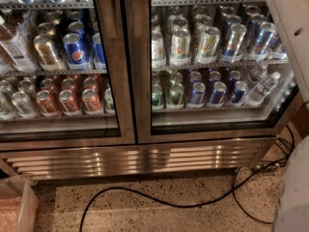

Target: Open right fridge door

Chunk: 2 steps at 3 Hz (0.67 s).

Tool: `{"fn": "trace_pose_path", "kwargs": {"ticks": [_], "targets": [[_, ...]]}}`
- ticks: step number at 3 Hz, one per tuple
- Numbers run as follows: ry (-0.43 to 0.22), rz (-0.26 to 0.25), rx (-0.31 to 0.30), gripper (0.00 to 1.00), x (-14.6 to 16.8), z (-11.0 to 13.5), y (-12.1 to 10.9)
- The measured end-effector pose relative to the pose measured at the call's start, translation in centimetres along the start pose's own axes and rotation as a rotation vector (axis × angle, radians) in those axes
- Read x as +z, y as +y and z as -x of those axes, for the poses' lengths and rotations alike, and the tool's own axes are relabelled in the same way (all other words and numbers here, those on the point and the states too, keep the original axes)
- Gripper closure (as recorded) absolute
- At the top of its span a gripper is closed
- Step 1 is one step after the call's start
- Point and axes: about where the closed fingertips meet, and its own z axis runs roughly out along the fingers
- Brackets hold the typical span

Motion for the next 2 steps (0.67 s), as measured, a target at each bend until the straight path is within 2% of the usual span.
{"fn": "trace_pose_path", "kwargs": {"ticks": [2], "targets": [[-0.003,0.003,0.002,1.0,0.03,0.09,-0.04]]}}
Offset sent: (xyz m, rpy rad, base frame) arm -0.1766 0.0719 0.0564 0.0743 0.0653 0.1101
